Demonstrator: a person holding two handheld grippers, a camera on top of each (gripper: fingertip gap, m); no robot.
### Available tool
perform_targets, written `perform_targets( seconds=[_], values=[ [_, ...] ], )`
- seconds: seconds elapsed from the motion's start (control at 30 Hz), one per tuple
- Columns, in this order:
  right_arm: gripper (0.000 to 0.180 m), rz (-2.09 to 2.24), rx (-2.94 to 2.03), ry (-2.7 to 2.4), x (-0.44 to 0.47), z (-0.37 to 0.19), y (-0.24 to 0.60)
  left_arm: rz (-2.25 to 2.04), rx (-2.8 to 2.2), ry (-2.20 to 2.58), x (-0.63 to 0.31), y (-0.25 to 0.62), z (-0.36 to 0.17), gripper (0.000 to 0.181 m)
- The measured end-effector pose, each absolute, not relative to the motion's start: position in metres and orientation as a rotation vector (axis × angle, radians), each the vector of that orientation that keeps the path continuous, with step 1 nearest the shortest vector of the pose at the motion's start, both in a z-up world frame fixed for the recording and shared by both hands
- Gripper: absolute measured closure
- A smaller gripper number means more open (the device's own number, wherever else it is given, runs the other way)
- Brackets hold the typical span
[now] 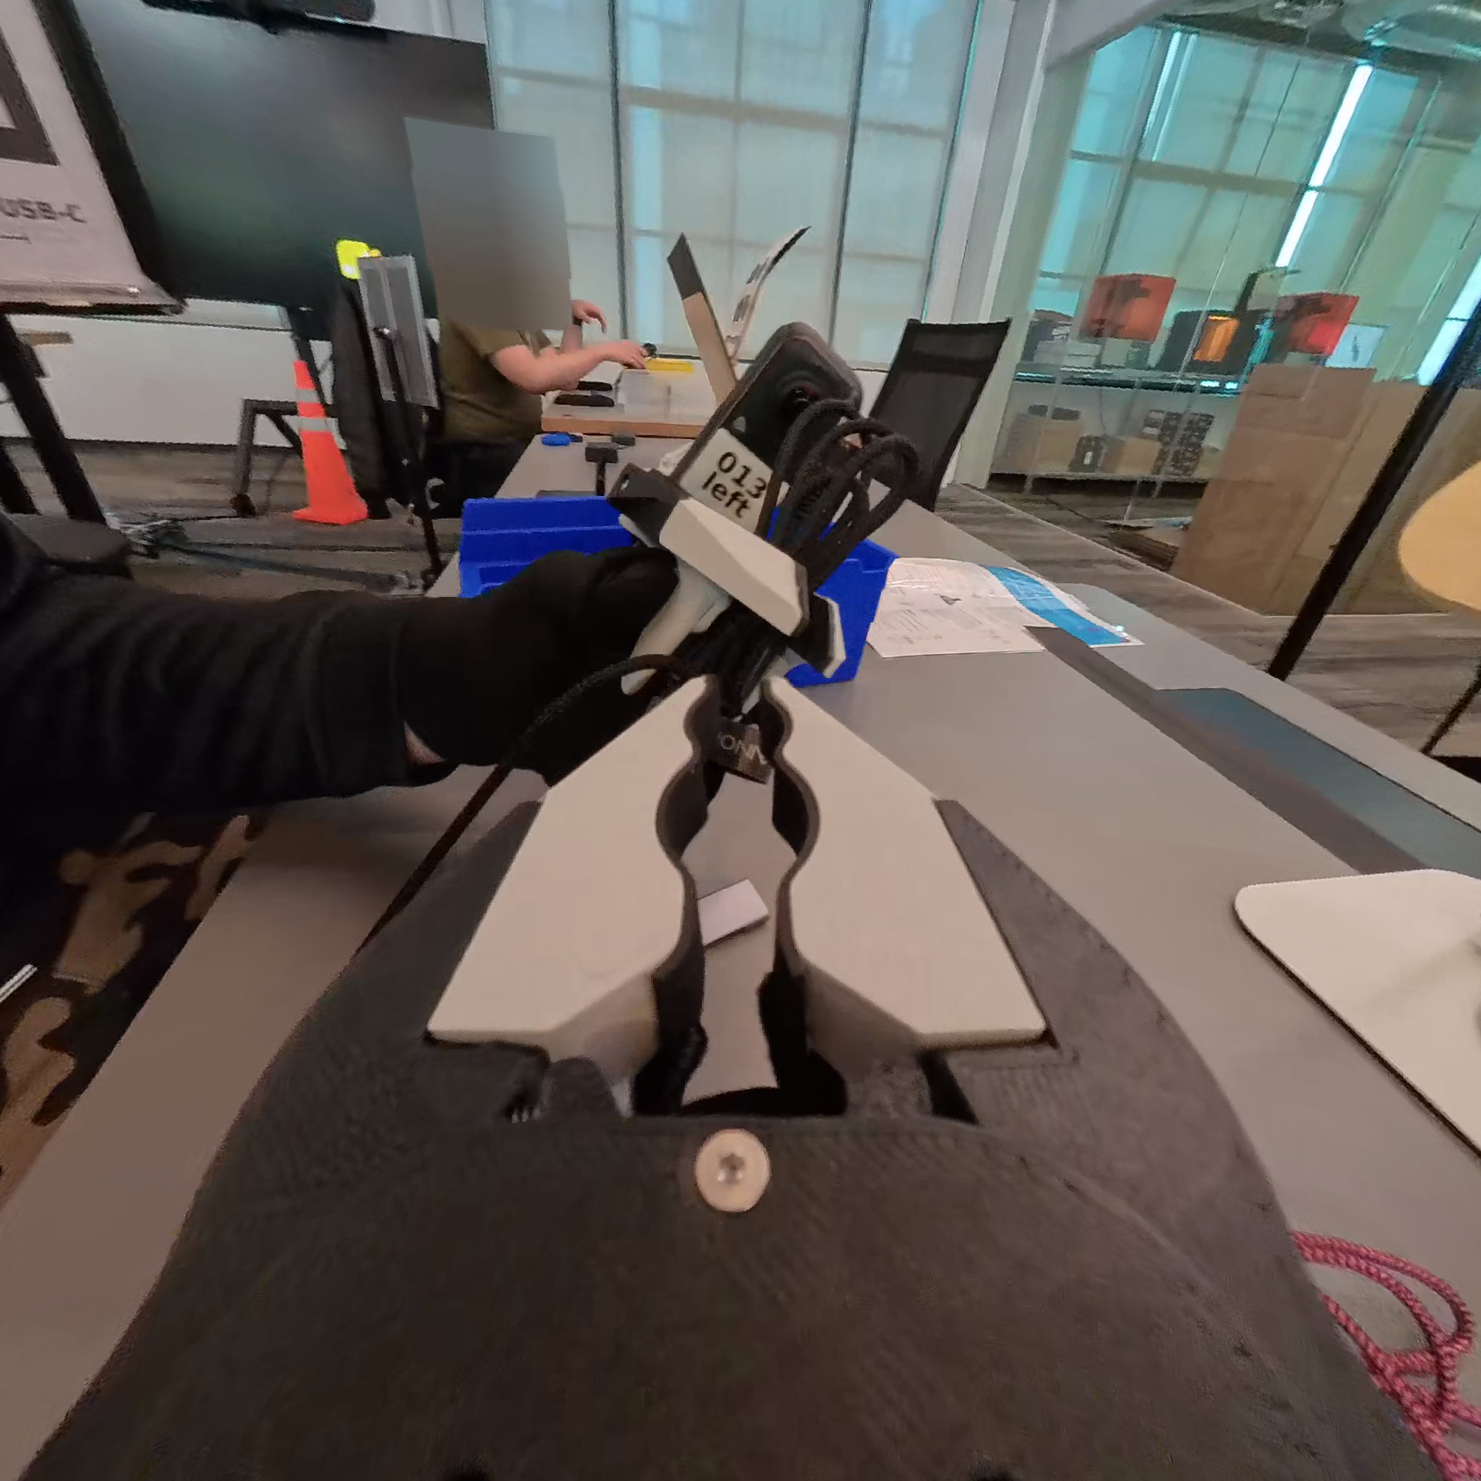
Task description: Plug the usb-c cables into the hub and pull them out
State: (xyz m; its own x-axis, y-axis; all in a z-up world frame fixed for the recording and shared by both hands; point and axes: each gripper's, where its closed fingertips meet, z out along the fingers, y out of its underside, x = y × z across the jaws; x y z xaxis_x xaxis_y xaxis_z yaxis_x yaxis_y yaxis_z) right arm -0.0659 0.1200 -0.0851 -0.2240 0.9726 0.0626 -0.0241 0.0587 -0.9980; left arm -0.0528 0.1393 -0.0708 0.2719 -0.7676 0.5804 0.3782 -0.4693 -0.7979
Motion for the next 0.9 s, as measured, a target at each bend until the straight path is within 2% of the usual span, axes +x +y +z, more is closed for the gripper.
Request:
perform_targets(
  seconds=[0.23,0.9],
  values=[
    [0.180,1.422,-1.015,-1.479,-0.069,-0.093,0.102,-1.473,-1.551,0.526,-0.033,0.121,-0.072,0.172],
    [0.171,1.719,-1.072,-1.505,-0.061,-0.094,0.094,-1.532,-1.524,0.523,-0.033,0.115,-0.067,0.173]
  ],
)
